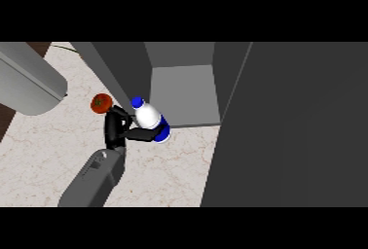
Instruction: Pick up the bottled water, place it into the cabinet and close the cabinet
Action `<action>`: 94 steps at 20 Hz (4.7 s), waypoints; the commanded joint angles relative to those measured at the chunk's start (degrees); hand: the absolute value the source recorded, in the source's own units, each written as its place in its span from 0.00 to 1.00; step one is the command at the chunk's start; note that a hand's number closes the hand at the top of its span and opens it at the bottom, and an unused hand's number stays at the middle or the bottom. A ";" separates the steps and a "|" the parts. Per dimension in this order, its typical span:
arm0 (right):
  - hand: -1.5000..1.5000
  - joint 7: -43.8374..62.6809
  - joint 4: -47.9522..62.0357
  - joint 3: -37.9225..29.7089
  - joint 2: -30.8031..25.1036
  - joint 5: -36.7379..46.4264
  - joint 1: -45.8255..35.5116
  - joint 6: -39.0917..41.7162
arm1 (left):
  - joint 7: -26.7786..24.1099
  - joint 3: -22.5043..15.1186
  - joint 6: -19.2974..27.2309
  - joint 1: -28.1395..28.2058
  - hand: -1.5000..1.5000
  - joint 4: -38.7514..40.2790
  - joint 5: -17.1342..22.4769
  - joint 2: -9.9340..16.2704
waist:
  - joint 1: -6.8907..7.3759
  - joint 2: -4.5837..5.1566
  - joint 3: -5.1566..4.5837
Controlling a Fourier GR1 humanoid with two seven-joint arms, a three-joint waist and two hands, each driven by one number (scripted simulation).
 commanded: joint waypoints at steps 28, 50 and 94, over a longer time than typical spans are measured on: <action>0.00 -4.08 -0.40 -2.76 -1.49 -3.87 2.14 2.57 | 2.60 -2.84 -3.95 -15.56 0.00 0.70 -1.38 -0.88 | -3.57 1.21 -0.68; 0.00 -2.13 -2.33 -2.13 -3.55 -1.34 2.70 2.93 | 0.37 -4.03 -25.13 -6.89 1.00 -11.78 7.91 -3.59 | -0.01 -0.69 -0.72; 1.00 25.54 22.11 12.24 17.47 10.11 -38.75 -3.10 | 5.46 4.07 -39.44 37.94 1.00 -55.83 16.63 16.55 | 6.05 0.35 -0.84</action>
